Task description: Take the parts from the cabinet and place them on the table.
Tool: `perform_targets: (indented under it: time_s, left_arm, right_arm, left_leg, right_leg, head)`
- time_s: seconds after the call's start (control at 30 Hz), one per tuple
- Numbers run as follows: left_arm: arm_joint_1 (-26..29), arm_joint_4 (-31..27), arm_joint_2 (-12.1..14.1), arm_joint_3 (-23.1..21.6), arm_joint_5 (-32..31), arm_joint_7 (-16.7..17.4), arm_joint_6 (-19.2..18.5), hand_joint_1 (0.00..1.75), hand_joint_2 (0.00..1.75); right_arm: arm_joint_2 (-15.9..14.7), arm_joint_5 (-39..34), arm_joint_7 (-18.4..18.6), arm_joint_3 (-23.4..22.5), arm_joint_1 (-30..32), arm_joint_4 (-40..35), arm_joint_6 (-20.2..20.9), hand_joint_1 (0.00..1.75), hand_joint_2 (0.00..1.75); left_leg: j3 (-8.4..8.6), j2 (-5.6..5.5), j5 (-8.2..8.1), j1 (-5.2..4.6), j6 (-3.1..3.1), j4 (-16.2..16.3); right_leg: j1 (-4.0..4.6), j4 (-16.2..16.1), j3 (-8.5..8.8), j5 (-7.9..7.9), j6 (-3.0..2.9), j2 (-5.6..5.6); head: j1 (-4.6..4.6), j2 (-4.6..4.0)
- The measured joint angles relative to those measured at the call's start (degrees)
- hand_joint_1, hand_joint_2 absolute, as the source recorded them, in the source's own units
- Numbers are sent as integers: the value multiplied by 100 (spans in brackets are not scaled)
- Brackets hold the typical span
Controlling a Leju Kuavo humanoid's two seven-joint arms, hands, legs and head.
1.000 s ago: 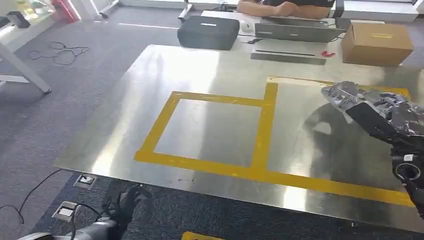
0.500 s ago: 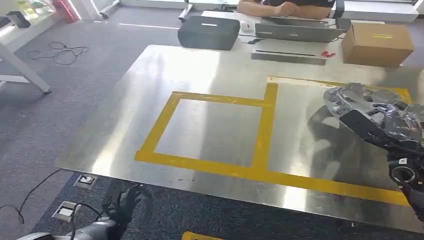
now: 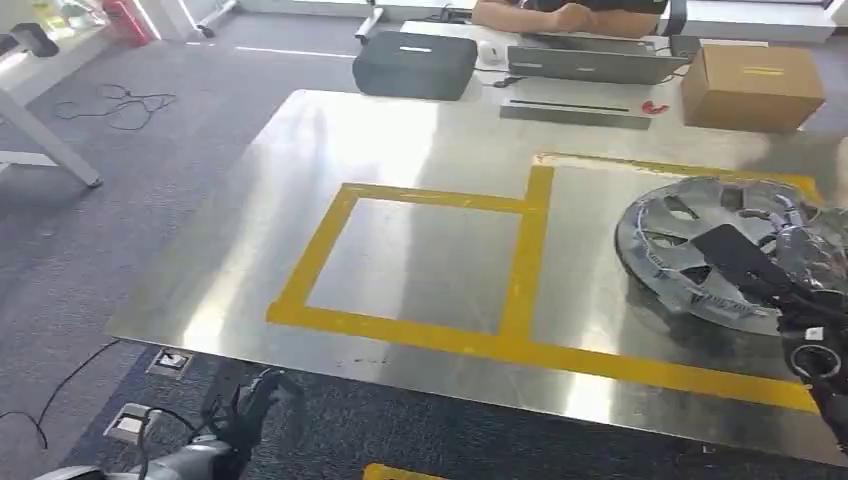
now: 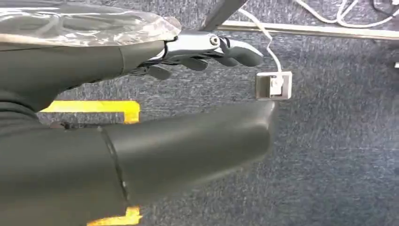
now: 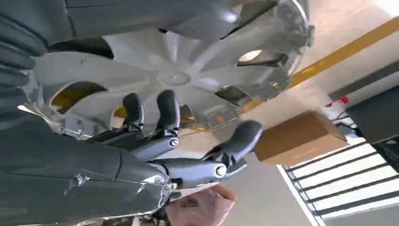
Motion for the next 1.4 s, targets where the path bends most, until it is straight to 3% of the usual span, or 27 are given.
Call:
perform_targets:
  time_s: [0.13, 0.43, 0.67, 0.9, 1.17, 1.4]
  left_arm:
    - [7, 0, 20, 0, 15, 0, -11, 0, 0]
    - [28, 0, 44, 0, 22, 4, -11, 0, 0]
    - [50, 0, 63, 0, 63, 4, -9, 0, 0]
    - [59, 0, 68, 0, 24, 44, -11, 0, 0]
    - [57, -2, 66, 0, 13, 48, -11, 0, 0]
    - [53, -2, 57, 0, -4, 164, -9, 0, 0]
  right_arm:
    - [-55, -667, -134, -138, 286, -594, -42, 0, 0]
    - [-160, -901, -206, -302, 534, -1342, -46, 0, 0]
    - [-162, -1667, -608, -411, 670, -1984, 112, 0, 0]
    - [-162, -2896, -1038, -640, 881, -2842, 463, 0, 0]
    - [-171, -3017, -1076, -796, 1002, -3325, 520, 0, 0]
    - [-188, -4624, -1486, -883, 1178, -3583, 1265, 0, 0]
  left_leg:
    - [4, 4, -2, 0, -1, -1]
    - [5, 10, -7, 0, -3, 0]
    - [7, 11, -14, 0, -8, -1]
    - [8, 9, -22, 1, -9, -1]
    - [11, 12, -24, 0, -10, -3]
    - [16, 8, -27, 0, -7, -2]
  right_leg:
    - [0, 0, 2, -2, -1, 1]
    - [0, 0, 1, -3, 0, 12]
    - [0, 0, 1, -6, -2, 12]
    - [0, 0, 0, -14, 0, 14]
    - [-1, -2, 2, -18, -4, 15]
    - [0, -2, 12, -22, -1, 14]
  head:
    - [0, 0]
    - [0, 0]
    - [-2, 0]
    - [0, 0]
    - [-2, 0]
    - [-2, 0]
